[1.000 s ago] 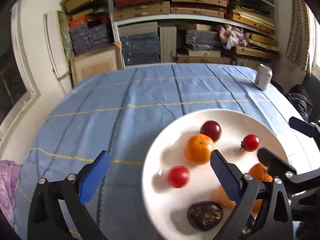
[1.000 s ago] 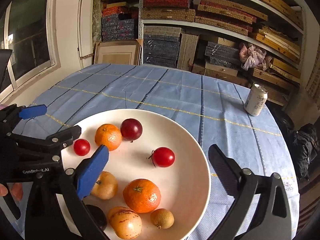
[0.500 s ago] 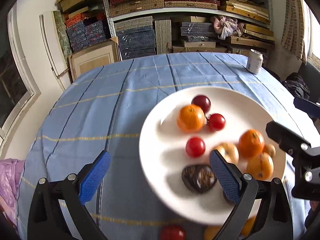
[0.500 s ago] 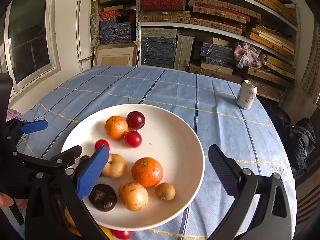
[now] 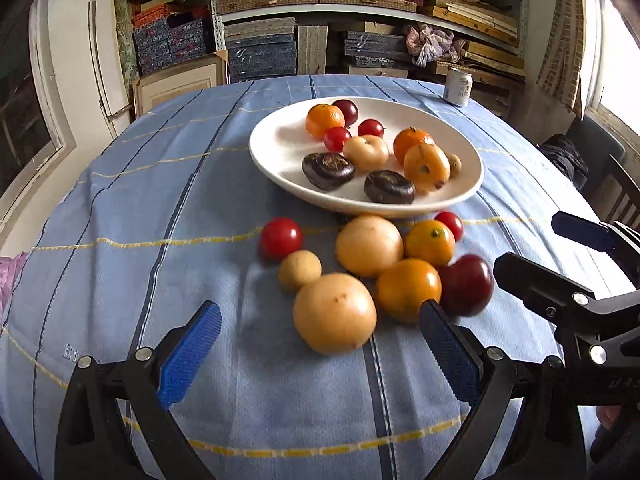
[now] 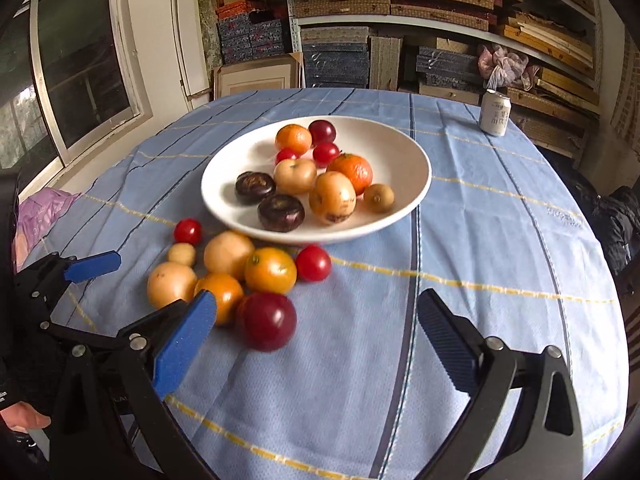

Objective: Organize fruits

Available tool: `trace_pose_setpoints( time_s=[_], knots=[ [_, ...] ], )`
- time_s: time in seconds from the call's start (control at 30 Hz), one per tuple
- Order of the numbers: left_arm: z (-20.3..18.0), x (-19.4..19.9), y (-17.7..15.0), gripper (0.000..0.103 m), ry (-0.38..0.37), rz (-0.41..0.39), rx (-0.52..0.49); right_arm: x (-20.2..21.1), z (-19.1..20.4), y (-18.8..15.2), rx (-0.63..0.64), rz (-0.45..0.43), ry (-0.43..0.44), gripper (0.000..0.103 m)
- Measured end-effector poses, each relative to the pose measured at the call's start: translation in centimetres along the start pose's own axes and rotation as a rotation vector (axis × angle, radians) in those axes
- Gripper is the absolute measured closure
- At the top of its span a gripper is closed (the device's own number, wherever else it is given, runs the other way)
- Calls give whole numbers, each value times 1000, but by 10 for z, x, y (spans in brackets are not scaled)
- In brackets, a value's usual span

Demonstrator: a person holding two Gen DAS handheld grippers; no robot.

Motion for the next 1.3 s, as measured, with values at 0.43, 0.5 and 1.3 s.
trace_pose_setpoints(
  time_s=[0.43,0.5,1.3],
  knots=[
    [-21,-29,-10,3,-42,93,-36,-41,6,-1,-13,93,94,7],
    [-20,-32,-8,4,-43,93,-36,-44,7,0,-34,92,128,12],
    [-19,-18,-4,28,-102,51,-55,-16,14,8,33,7,109,90]
  ],
)
Point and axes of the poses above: each gripper's, at about its wrist camera, not at the fingertips, and x roughly against the way its jaws point, z to its left, y to its top, the point moved 4 cm from there along -x, roughly the way its jaws point, and after that the axes turned 13 degrees about y, right-handed, at the moved point
